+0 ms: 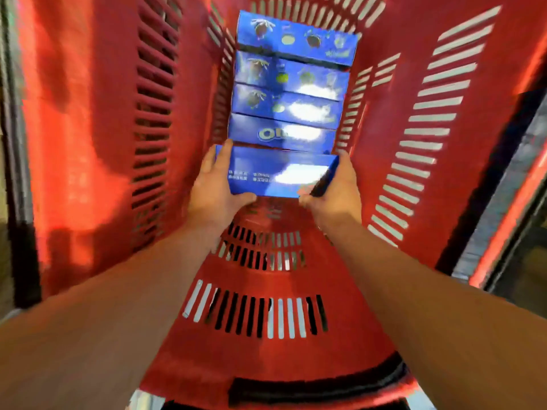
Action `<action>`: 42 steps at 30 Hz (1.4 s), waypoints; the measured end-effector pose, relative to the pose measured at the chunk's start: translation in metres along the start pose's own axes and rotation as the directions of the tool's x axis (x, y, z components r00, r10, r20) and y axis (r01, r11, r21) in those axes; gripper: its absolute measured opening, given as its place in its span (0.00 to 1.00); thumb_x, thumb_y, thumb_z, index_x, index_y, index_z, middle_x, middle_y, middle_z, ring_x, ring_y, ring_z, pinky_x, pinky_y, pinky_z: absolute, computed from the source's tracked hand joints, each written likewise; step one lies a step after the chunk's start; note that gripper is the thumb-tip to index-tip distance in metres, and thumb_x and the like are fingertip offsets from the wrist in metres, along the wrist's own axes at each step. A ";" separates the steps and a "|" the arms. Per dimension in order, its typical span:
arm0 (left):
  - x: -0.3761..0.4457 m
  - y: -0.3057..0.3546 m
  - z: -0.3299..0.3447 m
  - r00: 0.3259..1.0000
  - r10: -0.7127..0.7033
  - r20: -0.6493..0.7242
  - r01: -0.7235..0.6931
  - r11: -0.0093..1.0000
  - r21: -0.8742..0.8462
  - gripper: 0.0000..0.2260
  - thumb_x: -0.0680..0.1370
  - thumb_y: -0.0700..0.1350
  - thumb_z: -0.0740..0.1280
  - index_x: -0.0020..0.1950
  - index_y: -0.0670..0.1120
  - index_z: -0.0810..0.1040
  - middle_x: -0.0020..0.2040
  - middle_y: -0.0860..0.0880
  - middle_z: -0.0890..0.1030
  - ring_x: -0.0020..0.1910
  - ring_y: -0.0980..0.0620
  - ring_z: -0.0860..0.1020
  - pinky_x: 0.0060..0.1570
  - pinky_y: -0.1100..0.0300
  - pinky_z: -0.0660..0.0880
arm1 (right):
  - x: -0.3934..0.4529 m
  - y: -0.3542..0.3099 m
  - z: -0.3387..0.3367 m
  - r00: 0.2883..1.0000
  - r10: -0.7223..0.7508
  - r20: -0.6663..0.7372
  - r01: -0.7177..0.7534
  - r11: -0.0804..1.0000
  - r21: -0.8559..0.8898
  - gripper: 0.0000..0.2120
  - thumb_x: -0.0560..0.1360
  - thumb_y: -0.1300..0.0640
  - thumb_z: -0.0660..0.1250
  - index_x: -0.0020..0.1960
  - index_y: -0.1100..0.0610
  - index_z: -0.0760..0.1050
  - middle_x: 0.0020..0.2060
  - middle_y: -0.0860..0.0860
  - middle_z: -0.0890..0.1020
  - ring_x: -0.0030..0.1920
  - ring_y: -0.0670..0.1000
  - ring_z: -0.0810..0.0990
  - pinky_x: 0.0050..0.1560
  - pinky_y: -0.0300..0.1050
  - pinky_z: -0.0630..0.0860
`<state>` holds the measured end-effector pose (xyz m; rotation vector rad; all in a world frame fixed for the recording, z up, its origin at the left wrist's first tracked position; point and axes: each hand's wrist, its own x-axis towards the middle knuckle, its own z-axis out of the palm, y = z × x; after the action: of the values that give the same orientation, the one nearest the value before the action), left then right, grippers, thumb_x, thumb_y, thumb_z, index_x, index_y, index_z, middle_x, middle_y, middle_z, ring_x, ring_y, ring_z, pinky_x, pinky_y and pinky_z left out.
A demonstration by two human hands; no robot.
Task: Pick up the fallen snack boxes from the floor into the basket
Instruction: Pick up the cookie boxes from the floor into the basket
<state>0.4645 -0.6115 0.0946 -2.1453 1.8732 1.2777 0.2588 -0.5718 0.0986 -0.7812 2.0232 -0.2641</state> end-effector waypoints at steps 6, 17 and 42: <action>0.029 -0.023 0.040 0.997 0.023 -0.071 -0.020 0.999 0.045 0.46 0.64 0.43 0.79 0.77 0.49 0.59 0.77 0.44 0.59 0.73 0.47 0.65 0.68 0.61 0.61 | 0.023 0.019 0.043 0.994 0.073 -0.077 -0.077 0.996 -0.047 0.37 0.71 0.63 0.74 0.75 0.61 0.59 0.67 0.61 0.72 0.65 0.59 0.72 0.56 0.43 0.67; 0.027 -0.016 0.039 0.997 0.019 -0.075 -0.012 0.996 0.089 0.47 0.65 0.47 0.78 0.78 0.48 0.55 0.77 0.40 0.56 0.74 0.42 0.62 0.72 0.55 0.60 | 0.016 0.009 0.040 0.995 -0.061 -0.078 0.046 0.982 -0.181 0.48 0.67 0.59 0.76 0.79 0.60 0.52 0.77 0.57 0.58 0.72 0.58 0.68 0.72 0.50 0.65; -0.300 0.343 -0.277 0.903 0.417 0.099 -0.428 0.889 0.161 0.35 0.73 0.51 0.72 0.75 0.41 0.63 0.74 0.43 0.65 0.74 0.47 0.62 0.72 0.58 0.55 | -0.336 -0.151 -0.390 0.910 -0.412 -0.049 0.337 0.804 -0.490 0.42 0.72 0.43 0.72 0.78 0.57 0.56 0.74 0.57 0.64 0.73 0.60 0.63 0.71 0.55 0.63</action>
<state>0.3477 -0.6023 0.6152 -1.6434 2.4145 1.1521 0.1272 -0.5255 0.6167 -1.5235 2.0886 -0.0465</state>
